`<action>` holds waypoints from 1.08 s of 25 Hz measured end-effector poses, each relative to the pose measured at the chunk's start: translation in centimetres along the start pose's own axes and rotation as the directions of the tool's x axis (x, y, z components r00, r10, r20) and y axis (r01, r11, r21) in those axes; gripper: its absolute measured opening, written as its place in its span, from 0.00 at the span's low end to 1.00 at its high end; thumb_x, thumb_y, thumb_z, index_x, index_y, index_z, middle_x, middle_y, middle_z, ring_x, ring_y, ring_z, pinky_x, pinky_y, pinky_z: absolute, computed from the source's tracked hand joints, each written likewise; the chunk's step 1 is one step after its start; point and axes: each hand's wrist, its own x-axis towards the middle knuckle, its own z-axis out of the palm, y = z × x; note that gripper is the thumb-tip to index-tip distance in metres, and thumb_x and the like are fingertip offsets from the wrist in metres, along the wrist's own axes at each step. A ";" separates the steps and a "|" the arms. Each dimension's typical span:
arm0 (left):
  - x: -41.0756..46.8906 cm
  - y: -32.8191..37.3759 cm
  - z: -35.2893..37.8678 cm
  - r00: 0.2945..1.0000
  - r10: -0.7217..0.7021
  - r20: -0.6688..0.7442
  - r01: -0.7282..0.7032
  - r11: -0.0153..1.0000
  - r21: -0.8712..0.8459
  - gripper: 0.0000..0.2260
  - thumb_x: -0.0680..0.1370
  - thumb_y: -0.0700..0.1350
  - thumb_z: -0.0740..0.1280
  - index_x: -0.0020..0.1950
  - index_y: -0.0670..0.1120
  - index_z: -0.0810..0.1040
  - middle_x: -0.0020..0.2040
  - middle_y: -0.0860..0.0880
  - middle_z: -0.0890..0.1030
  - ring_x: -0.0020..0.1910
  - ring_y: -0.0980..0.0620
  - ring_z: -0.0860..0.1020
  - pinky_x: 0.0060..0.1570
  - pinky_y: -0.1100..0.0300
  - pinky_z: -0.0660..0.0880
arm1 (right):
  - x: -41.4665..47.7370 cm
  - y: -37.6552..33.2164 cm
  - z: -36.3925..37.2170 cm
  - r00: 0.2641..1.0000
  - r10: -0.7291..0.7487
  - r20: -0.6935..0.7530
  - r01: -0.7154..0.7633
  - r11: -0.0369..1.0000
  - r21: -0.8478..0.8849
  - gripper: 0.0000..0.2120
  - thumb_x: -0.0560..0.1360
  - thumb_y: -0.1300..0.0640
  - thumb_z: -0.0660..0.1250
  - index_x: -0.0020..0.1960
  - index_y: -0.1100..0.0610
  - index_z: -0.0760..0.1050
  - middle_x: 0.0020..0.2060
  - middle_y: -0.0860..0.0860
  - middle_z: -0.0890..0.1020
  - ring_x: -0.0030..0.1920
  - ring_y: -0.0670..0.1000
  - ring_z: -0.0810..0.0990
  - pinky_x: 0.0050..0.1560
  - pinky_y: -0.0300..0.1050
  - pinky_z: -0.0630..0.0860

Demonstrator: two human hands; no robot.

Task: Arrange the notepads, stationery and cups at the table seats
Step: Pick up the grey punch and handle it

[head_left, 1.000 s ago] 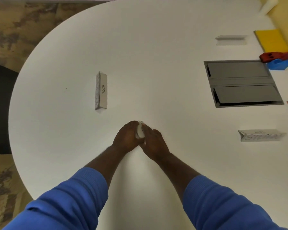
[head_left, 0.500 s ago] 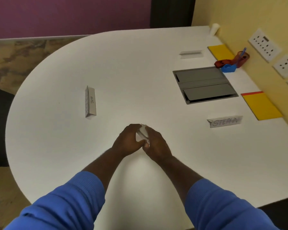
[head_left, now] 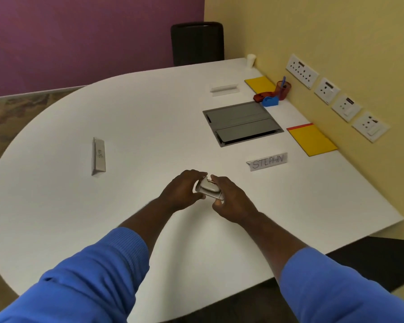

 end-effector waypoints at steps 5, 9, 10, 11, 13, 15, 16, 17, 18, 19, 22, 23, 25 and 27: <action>0.0 7.2 6.0 0.997 -0.071 0.032 0.073 0.996 -0.051 0.31 0.72 0.52 0.77 0.74 0.56 0.71 0.70 0.58 0.76 0.70 0.55 0.72 0.68 0.56 0.70 | -5.6 5.6 -6.0 0.998 -0.044 0.035 0.043 0.999 0.023 0.35 0.68 0.63 0.68 0.74 0.54 0.68 0.66 0.48 0.76 0.64 0.50 0.77 0.64 0.46 0.75; 0.8 13.0 10.5 0.998 -0.063 0.013 0.064 0.993 -0.098 0.29 0.72 0.51 0.78 0.71 0.54 0.73 0.66 0.58 0.78 0.65 0.55 0.75 0.64 0.57 0.71 | -9.0 10.6 -10.7 0.997 -0.049 0.064 0.048 0.999 0.011 0.34 0.69 0.62 0.69 0.74 0.51 0.67 0.66 0.45 0.74 0.63 0.49 0.78 0.62 0.47 0.77; 1.0 14.1 11.2 0.997 -0.072 0.008 0.072 0.992 -0.106 0.29 0.72 0.51 0.78 0.71 0.53 0.73 0.66 0.58 0.78 0.64 0.55 0.75 0.62 0.59 0.71 | -9.6 11.6 -11.6 0.996 -0.044 0.072 0.044 0.999 -0.002 0.34 0.69 0.61 0.69 0.74 0.51 0.67 0.66 0.44 0.74 0.63 0.49 0.78 0.62 0.46 0.77; 1.3 14.9 11.8 0.997 -0.077 0.005 0.077 0.991 -0.111 0.29 0.72 0.51 0.78 0.71 0.53 0.73 0.66 0.58 0.78 0.64 0.55 0.75 0.61 0.60 0.70 | -10.0 12.4 -12.5 0.997 -0.040 0.070 0.041 0.999 -0.016 0.34 0.70 0.60 0.70 0.74 0.51 0.67 0.67 0.45 0.74 0.63 0.50 0.78 0.62 0.46 0.77; 2.2 15.7 12.6 0.997 -0.076 0.012 0.077 0.990 -0.117 0.29 0.72 0.51 0.77 0.71 0.53 0.73 0.66 0.59 0.77 0.64 0.55 0.75 0.60 0.61 0.69 | -10.0 13.8 -13.7 0.998 -0.030 0.059 0.032 0.999 -0.039 0.33 0.71 0.59 0.71 0.74 0.53 0.68 0.67 0.47 0.75 0.63 0.51 0.78 0.61 0.46 0.77; 3.8 16.4 13.3 0.998 -0.052 0.023 0.055 0.993 -0.108 0.29 0.73 0.51 0.77 0.72 0.53 0.72 0.66 0.59 0.77 0.65 0.56 0.75 0.59 0.62 0.68 | -9.9 15.1 -14.7 0.999 -0.006 0.041 0.008 0.998 -0.066 0.32 0.71 0.58 0.72 0.74 0.54 0.68 0.67 0.48 0.75 0.63 0.52 0.78 0.61 0.45 0.76; 4.9 16.8 13.6 0.999 -0.029 0.037 0.033 0.994 -0.103 0.29 0.73 0.52 0.77 0.72 0.53 0.72 0.67 0.59 0.77 0.65 0.56 0.74 0.60 0.62 0.68 | -9.8 15.8 -15.1 1.000 0.014 0.020 -0.012 0.997 -0.075 0.32 0.71 0.57 0.72 0.74 0.53 0.68 0.67 0.48 0.75 0.62 0.52 0.79 0.61 0.45 0.76; 6.1 17.0 14.0 0.998 -0.004 0.057 0.010 0.995 -0.101 0.29 0.73 0.52 0.77 0.72 0.53 0.72 0.68 0.59 0.77 0.66 0.56 0.74 0.61 0.62 0.69 | -9.6 16.5 -15.4 0.999 0.041 -0.004 -0.042 0.996 -0.076 0.32 0.71 0.57 0.72 0.74 0.53 0.69 0.66 0.48 0.76 0.63 0.52 0.79 0.62 0.46 0.77; 7.4 17.3 14.4 0.997 0.013 0.070 -0.006 0.995 -0.101 0.29 0.73 0.53 0.77 0.72 0.53 0.72 0.68 0.59 0.76 0.67 0.56 0.74 0.62 0.61 0.69 | -9.5 17.3 -15.8 0.997 0.067 -0.025 -0.069 0.995 -0.073 0.32 0.71 0.56 0.71 0.74 0.53 0.69 0.67 0.48 0.76 0.63 0.52 0.79 0.62 0.48 0.77; 8.5 17.7 14.9 0.997 0.029 0.078 -0.021 0.995 -0.100 0.29 0.73 0.53 0.76 0.73 0.54 0.71 0.69 0.59 0.76 0.68 0.56 0.73 0.63 0.61 0.69 | -9.3 18.1 -16.2 0.995 0.086 -0.045 -0.090 0.993 -0.074 0.32 0.71 0.56 0.71 0.74 0.54 0.69 0.67 0.49 0.76 0.63 0.52 0.78 0.63 0.49 0.77; 11.4 19.1 16.3 0.993 0.071 0.092 -0.062 0.993 -0.100 0.29 0.74 0.52 0.75 0.74 0.54 0.70 0.70 0.58 0.75 0.69 0.55 0.72 0.63 0.62 0.67 | -8.8 20.4 -17.8 0.989 0.110 -0.103 -0.119 0.989 -0.084 0.31 0.72 0.58 0.72 0.73 0.56 0.70 0.66 0.50 0.77 0.64 0.53 0.79 0.63 0.49 0.77; 12.3 19.5 16.9 0.992 0.074 0.098 -0.065 0.993 -0.098 0.29 0.75 0.52 0.75 0.74 0.54 0.70 0.71 0.58 0.74 0.69 0.55 0.71 0.62 0.63 0.66 | -8.6 21.1 -18.3 0.986 0.126 -0.109 -0.136 0.987 -0.086 0.30 0.72 0.58 0.73 0.73 0.56 0.70 0.66 0.50 0.77 0.63 0.53 0.79 0.63 0.49 0.77; 14.0 20.3 17.9 0.991 0.079 0.109 -0.070 0.994 -0.085 0.29 0.76 0.52 0.74 0.75 0.54 0.69 0.72 0.57 0.74 0.70 0.55 0.71 0.61 0.64 0.64 | -8.0 22.7 -19.1 0.982 0.150 -0.117 -0.161 0.983 -0.090 0.30 0.71 0.58 0.73 0.72 0.56 0.71 0.65 0.50 0.78 0.63 0.53 0.79 0.62 0.48 0.77; 16.1 20.7 19.2 0.993 0.057 0.099 -0.049 0.995 -0.082 0.29 0.77 0.51 0.74 0.76 0.54 0.68 0.72 0.57 0.73 0.70 0.54 0.70 0.61 0.63 0.64 | -6.7 25.1 -19.7 0.982 0.143 -0.120 -0.152 0.985 -0.077 0.29 0.70 0.60 0.73 0.70 0.57 0.73 0.63 0.51 0.79 0.62 0.53 0.79 0.62 0.47 0.77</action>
